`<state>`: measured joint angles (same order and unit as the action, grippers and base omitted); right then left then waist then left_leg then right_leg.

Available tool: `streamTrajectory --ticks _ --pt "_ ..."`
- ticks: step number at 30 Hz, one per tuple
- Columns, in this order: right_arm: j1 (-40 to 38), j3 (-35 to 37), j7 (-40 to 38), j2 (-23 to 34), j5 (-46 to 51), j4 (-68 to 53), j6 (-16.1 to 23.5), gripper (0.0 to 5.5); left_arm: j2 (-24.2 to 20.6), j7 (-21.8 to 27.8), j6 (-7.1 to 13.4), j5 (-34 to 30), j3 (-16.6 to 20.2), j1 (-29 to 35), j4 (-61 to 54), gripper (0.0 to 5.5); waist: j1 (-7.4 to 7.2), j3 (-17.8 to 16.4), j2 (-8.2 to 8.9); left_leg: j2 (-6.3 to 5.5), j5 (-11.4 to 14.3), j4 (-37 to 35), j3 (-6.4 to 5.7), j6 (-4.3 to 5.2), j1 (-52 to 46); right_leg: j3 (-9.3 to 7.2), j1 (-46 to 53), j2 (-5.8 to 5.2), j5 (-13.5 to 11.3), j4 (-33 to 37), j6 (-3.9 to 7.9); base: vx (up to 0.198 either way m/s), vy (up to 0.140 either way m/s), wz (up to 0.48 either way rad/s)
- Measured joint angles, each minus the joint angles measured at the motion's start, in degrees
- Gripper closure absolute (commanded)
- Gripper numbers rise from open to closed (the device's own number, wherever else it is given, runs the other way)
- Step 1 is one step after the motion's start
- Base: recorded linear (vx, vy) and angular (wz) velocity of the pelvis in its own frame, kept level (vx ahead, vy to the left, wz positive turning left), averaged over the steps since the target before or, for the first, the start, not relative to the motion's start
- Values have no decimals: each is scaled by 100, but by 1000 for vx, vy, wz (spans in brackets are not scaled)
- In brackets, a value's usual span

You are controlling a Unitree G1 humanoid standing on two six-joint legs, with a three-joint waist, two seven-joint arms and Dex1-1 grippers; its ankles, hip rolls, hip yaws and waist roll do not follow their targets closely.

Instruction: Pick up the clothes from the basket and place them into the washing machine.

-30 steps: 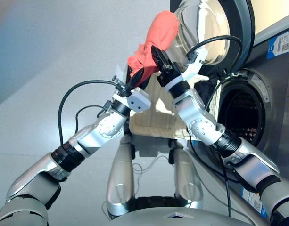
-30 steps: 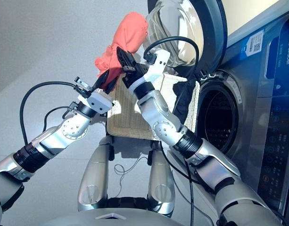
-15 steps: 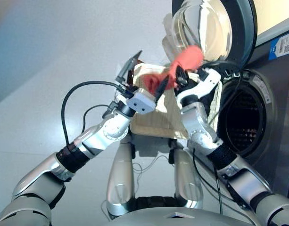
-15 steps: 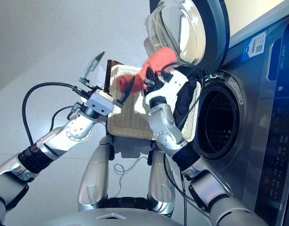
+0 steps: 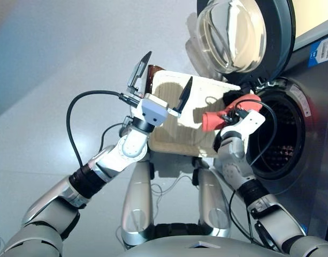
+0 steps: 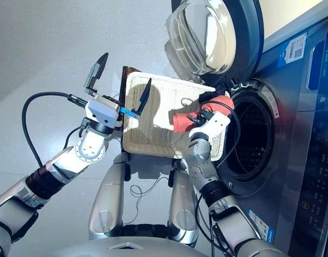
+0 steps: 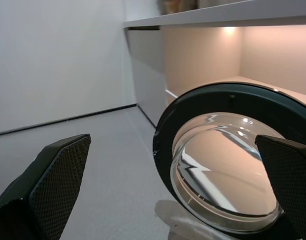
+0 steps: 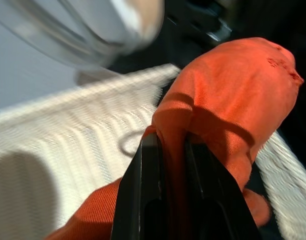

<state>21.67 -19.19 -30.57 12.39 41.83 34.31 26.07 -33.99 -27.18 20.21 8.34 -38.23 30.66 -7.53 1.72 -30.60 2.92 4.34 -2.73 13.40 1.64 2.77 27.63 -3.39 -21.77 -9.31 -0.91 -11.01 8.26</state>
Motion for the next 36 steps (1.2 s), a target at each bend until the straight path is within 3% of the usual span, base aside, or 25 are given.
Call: streamTrajectory --ticks 11,15,17,21,30,36 --pt "659 994 -716 -111 -109 1886 53 550 415 313 105 1100 151 -344 66 0 7 1 -51 -24 -3 205 -14 -32 367 26 -377 -19 29 -242 23 0 0 0" --pt "1066 1289 -977 290 -233 2356 39 550 409 442 105 1223 154 -339 70 0 22 0 -143 -41 60 541 -82 -55 707 50 -737 -31 215 -694 -1 0 0 0" --pt "1205 1361 -1053 562 -241 2445 30 550 397 477 105 1234 166 -361 71 0 31 -3 -211 -58 104 741 -149 -22 969 70 -1033 -33 336 -1028 -13 0 0 0" --pt "1366 1570 -1089 1081 -240 2612 -75 550 361 597 104 1246 205 -463 62 0 139 2 -270 -70 143 1033 -173 -19 1441 176 -1643 -35 529 -1629 -42 -43 -12 27" --pt "1646 1758 -1134 2216 -339 2667 -196 550 149 676 102 1265 317 -643 -171 0 139 -9 -317 -112 170 1584 -306 -24 2612 216 -2846 -36 689 -2406 -77 -13 -5 9" --pt "1961 1767 -1207 2510 -367 2787 -192 550 -59 668 101 1261 412 -701 -349 0 142 -10 -317 -137 231 1901 -287 -39 3121 323 -3394 -41 751 -2728 -58 0 0 0"
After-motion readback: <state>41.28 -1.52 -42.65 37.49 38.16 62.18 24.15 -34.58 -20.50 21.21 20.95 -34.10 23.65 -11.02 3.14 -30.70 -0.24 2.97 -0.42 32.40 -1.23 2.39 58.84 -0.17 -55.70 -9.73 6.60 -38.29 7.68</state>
